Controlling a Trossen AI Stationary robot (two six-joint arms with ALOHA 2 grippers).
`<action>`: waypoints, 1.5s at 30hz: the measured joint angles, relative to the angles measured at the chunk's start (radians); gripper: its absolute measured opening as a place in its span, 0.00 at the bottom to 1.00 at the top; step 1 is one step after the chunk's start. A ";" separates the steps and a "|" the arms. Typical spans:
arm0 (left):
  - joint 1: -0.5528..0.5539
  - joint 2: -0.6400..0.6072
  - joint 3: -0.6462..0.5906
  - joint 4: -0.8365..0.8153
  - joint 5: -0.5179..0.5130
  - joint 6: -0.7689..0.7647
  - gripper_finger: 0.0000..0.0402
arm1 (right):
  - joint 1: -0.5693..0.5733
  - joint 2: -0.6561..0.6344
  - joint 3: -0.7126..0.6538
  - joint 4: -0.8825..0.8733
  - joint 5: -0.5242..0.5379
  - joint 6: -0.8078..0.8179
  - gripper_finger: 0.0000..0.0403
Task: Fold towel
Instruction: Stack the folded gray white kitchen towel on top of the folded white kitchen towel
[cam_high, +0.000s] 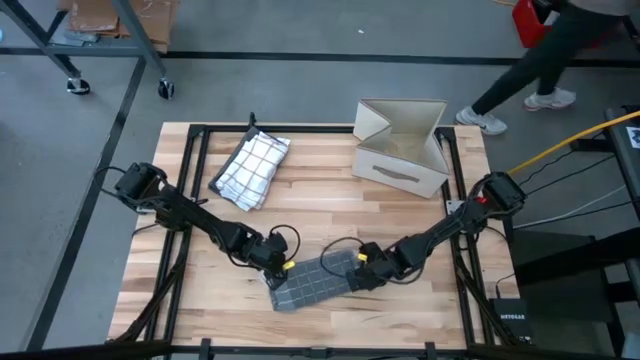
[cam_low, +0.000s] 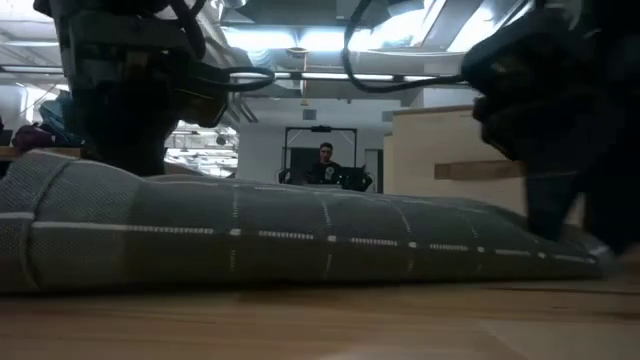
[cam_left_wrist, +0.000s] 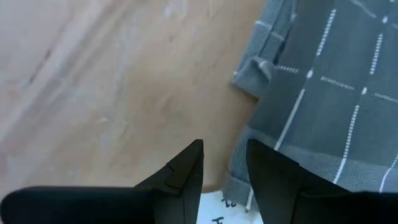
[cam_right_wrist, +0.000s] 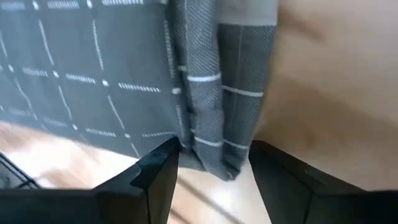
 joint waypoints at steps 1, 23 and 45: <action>-0.004 0.000 0.000 0.001 0.004 -0.007 0.28 | -0.014 0.000 0.000 0.001 0.003 -0.015 0.50; -0.027 0.000 0.001 -0.093 -0.110 -0.206 0.28 | -0.409 0.006 -0.005 0.225 0.073 -0.432 0.50; 0.237 -0.079 0.001 -0.278 -0.108 -0.007 0.20 | -0.657 -0.009 -0.003 0.432 -0.114 -0.688 0.50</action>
